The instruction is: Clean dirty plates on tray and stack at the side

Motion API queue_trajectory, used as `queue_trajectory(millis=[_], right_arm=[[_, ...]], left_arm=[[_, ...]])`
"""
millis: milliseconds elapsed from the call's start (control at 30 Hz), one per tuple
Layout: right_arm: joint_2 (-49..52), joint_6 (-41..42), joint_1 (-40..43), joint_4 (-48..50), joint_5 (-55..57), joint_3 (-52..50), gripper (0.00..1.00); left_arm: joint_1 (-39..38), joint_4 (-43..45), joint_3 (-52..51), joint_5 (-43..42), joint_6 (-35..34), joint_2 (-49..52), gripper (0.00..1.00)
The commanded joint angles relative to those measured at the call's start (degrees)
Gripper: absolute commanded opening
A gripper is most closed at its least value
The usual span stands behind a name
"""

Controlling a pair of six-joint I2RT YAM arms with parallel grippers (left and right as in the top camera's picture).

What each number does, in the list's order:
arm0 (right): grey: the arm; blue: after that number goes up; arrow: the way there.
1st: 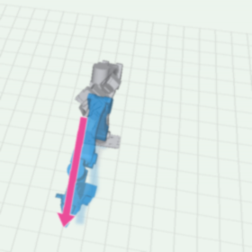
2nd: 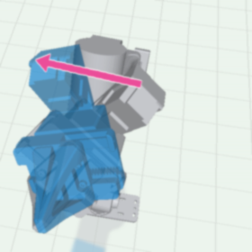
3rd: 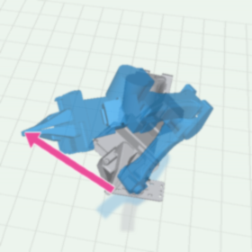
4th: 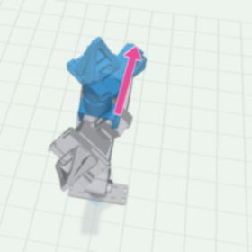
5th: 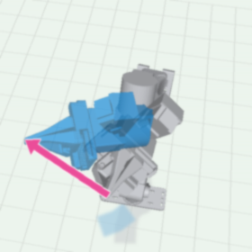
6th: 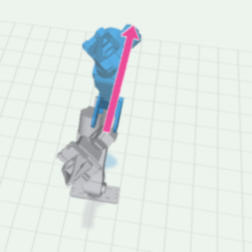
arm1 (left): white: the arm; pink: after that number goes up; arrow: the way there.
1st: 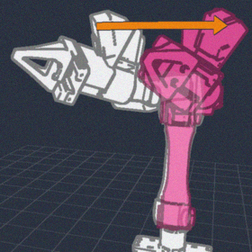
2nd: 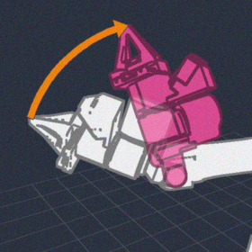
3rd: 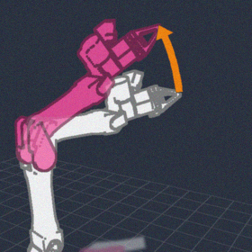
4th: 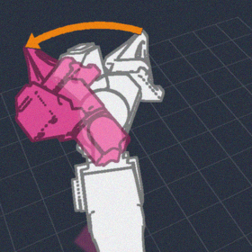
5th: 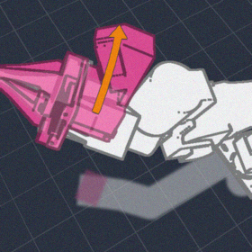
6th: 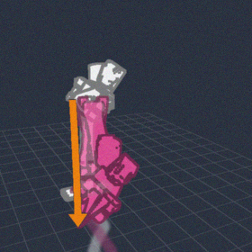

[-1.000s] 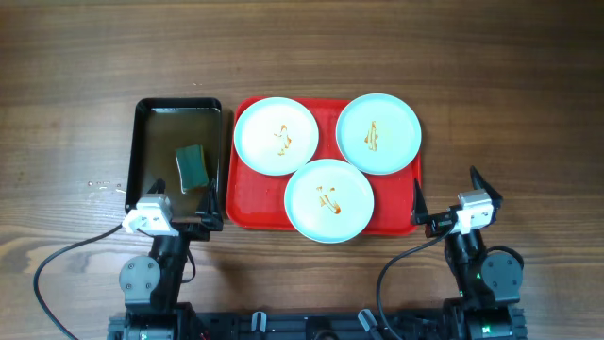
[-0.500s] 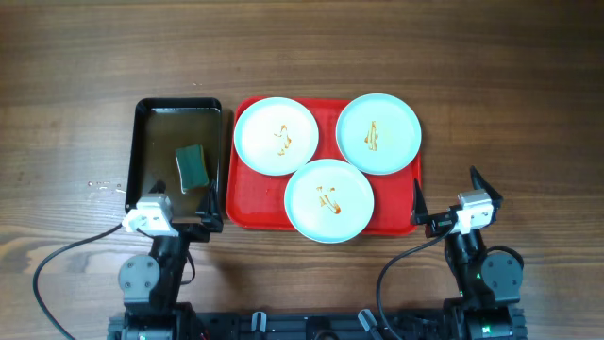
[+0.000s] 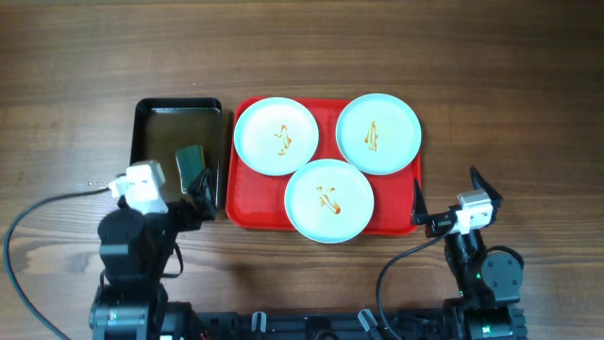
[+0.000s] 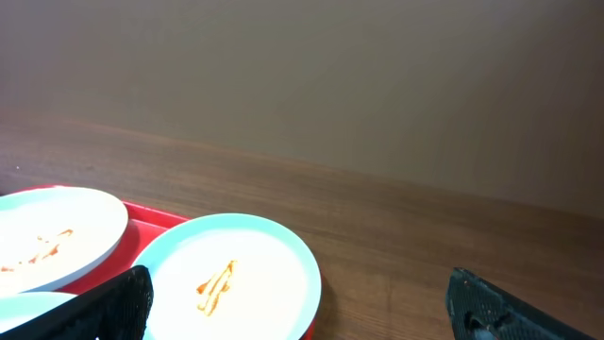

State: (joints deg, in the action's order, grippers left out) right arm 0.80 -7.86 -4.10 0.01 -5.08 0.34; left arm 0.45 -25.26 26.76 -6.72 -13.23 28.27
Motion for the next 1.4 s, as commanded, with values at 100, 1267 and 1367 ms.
queue_trajectory(millis=[100,1267,1367], right_arm=[[0.0,-0.9,-0.2,0.3,-0.5,0.0,1.0],[64.4,17.0,-0.2,-48.8,-22.7,53.0,1.0],[67.3,17.0,-0.2,-47.9,-24.1,53.0,0.99]], left_arm=[[0.0,-11.6,11.8,0.1,-0.7,10.1,1.0],[0.0,-23.2,33.1,6.1,-5.7,45.0,1.0],[0.0,-22.3,33.1,6.2,-5.7,45.0,1.0]])
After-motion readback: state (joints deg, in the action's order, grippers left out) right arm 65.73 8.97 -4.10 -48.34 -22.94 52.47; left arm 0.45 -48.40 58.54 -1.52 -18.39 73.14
